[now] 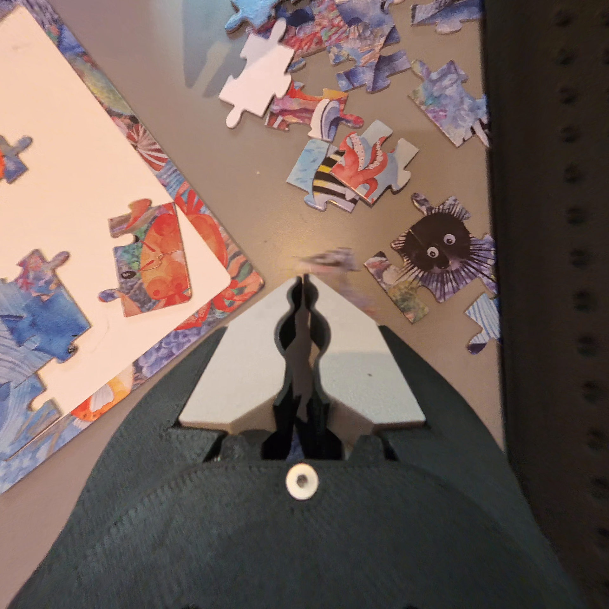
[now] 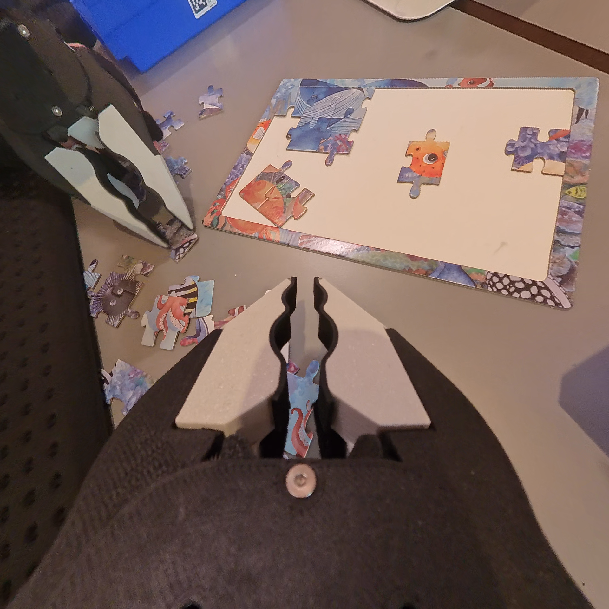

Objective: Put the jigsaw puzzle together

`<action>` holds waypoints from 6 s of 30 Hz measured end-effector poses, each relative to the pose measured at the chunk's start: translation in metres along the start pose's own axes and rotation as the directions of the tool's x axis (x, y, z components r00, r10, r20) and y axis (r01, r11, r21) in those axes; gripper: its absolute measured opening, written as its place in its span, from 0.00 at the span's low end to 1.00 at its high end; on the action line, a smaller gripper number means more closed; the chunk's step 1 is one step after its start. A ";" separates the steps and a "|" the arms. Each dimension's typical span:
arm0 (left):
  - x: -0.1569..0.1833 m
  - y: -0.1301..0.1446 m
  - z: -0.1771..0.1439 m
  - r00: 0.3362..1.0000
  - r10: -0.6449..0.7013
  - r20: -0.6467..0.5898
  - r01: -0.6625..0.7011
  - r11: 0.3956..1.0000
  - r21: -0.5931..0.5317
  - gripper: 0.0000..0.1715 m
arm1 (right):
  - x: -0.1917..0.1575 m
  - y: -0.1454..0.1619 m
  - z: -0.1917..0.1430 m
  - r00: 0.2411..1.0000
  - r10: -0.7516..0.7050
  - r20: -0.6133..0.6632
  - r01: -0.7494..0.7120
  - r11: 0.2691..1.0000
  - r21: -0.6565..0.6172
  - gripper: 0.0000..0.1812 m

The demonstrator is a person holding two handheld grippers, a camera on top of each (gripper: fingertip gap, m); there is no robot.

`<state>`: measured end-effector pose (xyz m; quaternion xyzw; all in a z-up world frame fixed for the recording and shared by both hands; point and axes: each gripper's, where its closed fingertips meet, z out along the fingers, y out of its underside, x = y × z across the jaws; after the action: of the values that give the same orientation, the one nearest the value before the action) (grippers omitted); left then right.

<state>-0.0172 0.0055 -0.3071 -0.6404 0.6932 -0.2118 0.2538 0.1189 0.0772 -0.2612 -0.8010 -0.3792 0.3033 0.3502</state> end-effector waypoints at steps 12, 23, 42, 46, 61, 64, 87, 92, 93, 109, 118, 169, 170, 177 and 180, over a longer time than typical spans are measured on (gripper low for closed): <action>0.010 0.007 -0.009 0.996 -0.019 -0.091 0.017 1.000 -0.023 0.27 | -0.002 -0.004 -0.002 1.000 -0.020 -0.006 0.020 1.000 0.011 0.05; 0.024 0.025 -0.016 0.995 -0.012 -0.102 0.006 0.998 -0.056 0.20 | -0.004 -0.005 -0.002 1.000 -0.025 -0.001 0.025 1.000 0.017 0.05; 0.007 0.018 -0.025 0.998 -0.068 0.002 0.068 0.998 0.012 0.21 | -0.005 -0.008 -0.004 0.999 -0.035 -0.004 0.036 0.999 0.025 0.04; 0.015 0.043 -0.033 0.993 -0.114 -0.027 0.112 0.990 -0.086 0.51 | -0.006 -0.006 -0.002 0.999 -0.038 -0.001 0.038 0.999 0.017 0.05; 0.011 0.050 -0.034 0.990 -0.134 0.038 0.136 0.990 -0.038 0.00 | -0.007 -0.004 0.000 0.999 -0.042 0.002 0.042 0.999 0.003 0.05; 0.004 0.051 -0.034 0.987 -0.140 0.076 0.143 0.989 -0.038 0.00 | -0.008 -0.005 0.000 0.999 -0.048 0.002 0.048 0.999 0.005 0.05; -0.001 0.081 -0.057 0.966 -0.227 0.128 0.240 0.966 -0.097 0.33 | -0.008 -0.002 0.001 0.998 -0.056 0.001 0.056 0.998 -0.011 0.05; -0.004 0.079 -0.057 0.964 -0.233 0.132 0.244 0.967 -0.074 0.20 | -0.009 -0.003 0.001 0.998 -0.060 0.003 0.060 0.998 -0.009 0.05; -0.003 0.078 -0.057 0.965 -0.230 0.128 0.241 0.968 -0.074 0.15 | -0.009 -0.003 0.001 0.998 -0.062 0.003 0.062 0.998 -0.008 0.05; -0.010 0.082 -0.057 0.954 -0.258 0.149 0.271 0.960 -0.072 0.13 | -0.011 -0.005 -0.001 0.998 -0.068 0.004 0.068 0.998 -0.001 0.05; 0.000 0.090 -0.064 0.951 -0.291 0.101 0.302 0.947 -0.110 0.53 | -0.012 -0.005 0.000 0.997 -0.070 0.008 0.070 0.998 -0.001 0.05; -0.024 0.090 -0.066 0.931 -0.297 0.212 0.314 0.948 -0.051 0.23 | -0.011 0.002 0.006 0.997 -0.077 0.015 0.078 0.996 -0.031 0.05; -0.021 0.091 -0.065 0.933 -0.303 0.195 0.320 0.946 -0.057 0.27 | -0.011 0.002 0.006 0.997 -0.077 0.015 0.078 0.996 -0.032 0.05; -0.018 0.090 -0.063 0.935 -0.309 0.175 0.322 0.945 -0.054 0.34 | -0.011 0.003 0.006 0.997 -0.076 0.015 0.077 0.996 -0.036 0.05; -0.020 0.091 -0.064 0.934 -0.302 0.188 0.318 0.947 -0.055 0.31 | -0.011 0.003 0.007 0.997 -0.076 0.015 0.076 0.996 -0.038 0.05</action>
<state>-0.1265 0.0312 -0.3118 -0.7683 0.5665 -0.1616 0.2505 0.1095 0.0690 -0.2654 -0.7905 -0.4176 0.2878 0.3434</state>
